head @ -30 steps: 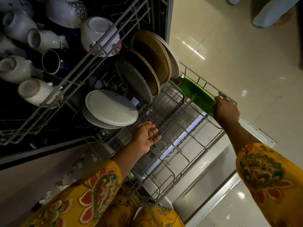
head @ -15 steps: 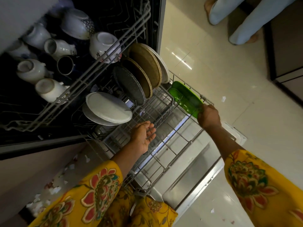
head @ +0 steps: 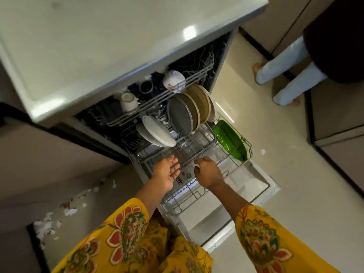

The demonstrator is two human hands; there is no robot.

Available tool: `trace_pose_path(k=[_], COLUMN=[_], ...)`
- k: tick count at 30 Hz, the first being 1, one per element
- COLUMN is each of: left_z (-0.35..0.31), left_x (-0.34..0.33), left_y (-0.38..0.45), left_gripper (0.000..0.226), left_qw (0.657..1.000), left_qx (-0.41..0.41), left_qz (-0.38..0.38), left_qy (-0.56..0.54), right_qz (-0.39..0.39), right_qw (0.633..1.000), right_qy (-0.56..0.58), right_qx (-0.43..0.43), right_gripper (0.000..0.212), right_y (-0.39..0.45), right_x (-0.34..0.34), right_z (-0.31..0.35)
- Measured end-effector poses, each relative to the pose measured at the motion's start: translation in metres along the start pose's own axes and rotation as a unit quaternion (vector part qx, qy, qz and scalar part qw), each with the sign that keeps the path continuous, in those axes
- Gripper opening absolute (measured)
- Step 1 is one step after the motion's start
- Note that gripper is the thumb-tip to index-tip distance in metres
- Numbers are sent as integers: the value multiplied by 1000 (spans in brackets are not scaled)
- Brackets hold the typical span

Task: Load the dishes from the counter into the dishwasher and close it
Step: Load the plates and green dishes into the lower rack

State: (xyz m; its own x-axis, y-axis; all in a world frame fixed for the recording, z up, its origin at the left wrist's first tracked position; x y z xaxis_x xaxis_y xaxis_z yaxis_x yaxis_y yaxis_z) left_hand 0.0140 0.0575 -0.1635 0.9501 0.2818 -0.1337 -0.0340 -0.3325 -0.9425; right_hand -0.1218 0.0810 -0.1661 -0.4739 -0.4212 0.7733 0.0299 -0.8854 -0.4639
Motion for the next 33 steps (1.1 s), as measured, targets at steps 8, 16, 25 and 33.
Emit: trace_pose_path(k=[8,16,25,33], left_z=[-21,-57,-102,-145], left_x=[92,214,358,485], left_y=[-75,-147,-214,-253], left_gripper=[20,20,18,19], left_qw=[992,954,910,882], left_qx=[-67,-152,-232,-284], left_qz=[-42,-70,-108,-114], left_qy=[-103,-249,-327,-359], right_qz=[10,4,32,23], right_qw=[992,983,956,930], right_qy=[-44,16,59,74], right_qx=[114,184,286,358], right_gripper=[31,23,22,21], right_y=[-34,-47,-58,-78], right_x=[11,-1,-32,-65], right_z=[117,264,446,592])
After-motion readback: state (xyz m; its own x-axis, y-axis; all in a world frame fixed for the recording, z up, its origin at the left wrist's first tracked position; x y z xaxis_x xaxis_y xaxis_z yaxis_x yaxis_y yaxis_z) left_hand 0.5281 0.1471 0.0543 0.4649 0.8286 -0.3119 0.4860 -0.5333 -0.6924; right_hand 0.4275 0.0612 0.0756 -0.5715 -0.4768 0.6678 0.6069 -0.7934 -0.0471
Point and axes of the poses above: each hand's wrist, its own y-axis towards the middle knuckle, its own x-axis out of the back of the hand, z = x × y, the point moved 3 cm from there along y, towards the middle knuckle, and after that the axes turned 5 degrees about x, right-handed, at the moved point
